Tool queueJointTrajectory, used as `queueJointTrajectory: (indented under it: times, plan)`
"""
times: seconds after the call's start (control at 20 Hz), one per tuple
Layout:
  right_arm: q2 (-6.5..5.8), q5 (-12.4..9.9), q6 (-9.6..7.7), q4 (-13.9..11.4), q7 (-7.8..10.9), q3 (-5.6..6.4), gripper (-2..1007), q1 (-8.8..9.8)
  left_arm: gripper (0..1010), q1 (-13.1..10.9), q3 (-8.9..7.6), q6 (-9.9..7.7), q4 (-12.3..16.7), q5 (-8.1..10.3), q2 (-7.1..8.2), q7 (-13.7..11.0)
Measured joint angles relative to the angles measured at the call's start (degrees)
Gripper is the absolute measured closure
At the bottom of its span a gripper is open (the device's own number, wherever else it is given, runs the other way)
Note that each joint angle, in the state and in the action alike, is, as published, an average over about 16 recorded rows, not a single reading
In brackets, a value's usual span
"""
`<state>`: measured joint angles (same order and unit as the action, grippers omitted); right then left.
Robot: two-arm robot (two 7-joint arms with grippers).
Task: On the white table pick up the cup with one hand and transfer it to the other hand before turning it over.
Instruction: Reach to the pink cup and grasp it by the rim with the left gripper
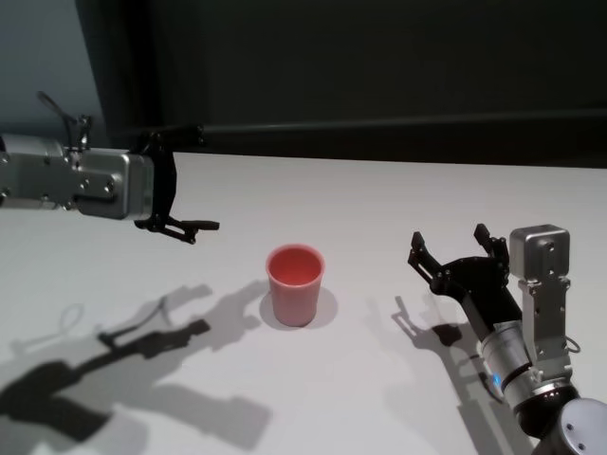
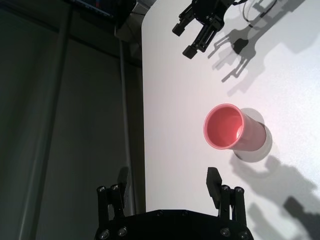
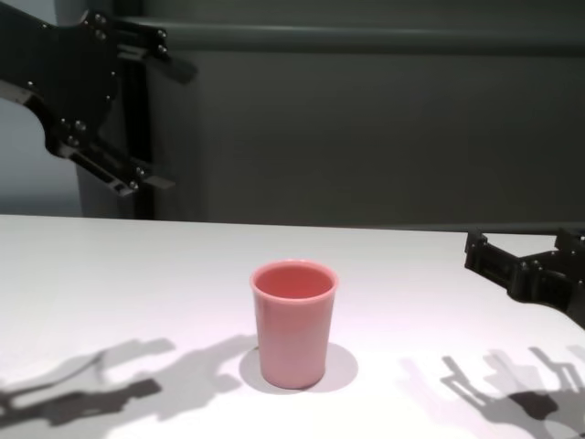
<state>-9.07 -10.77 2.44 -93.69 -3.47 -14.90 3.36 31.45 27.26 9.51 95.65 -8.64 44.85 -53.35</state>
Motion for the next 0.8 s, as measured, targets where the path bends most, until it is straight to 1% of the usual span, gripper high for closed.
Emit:
queueJointTrajectory:
  times: [0.2, 0.4, 0.6, 0.8]
  plan:
    - [0.0, 0.0, 0.0, 0.0, 0.0, 0.0, 5, 0.0, 7, 3.3, 2.8, 1.28, -0.6, -1.11, 0.09, -3.7]
    - [0.0, 0.0, 0.0, 0.0, 0.0, 0.0, 5, 0.0, 7, 6.2, 5.73, 2.65, -1.1, -2.65, -0.07, -7.0]
    - [0.0, 0.0, 0.0, 0.0, 0.0, 0.0, 5, 0.0, 7, 8.7, 8.61, 4.09, -1.7, -4.19, -0.48, -10.0]
    - [0.0, 0.0, 0.0, 0.0, 0.0, 0.0, 5, 0.0, 7, 10.8, 11.33, 5.48, -2.5, -5.45, -1.22, -12.6]
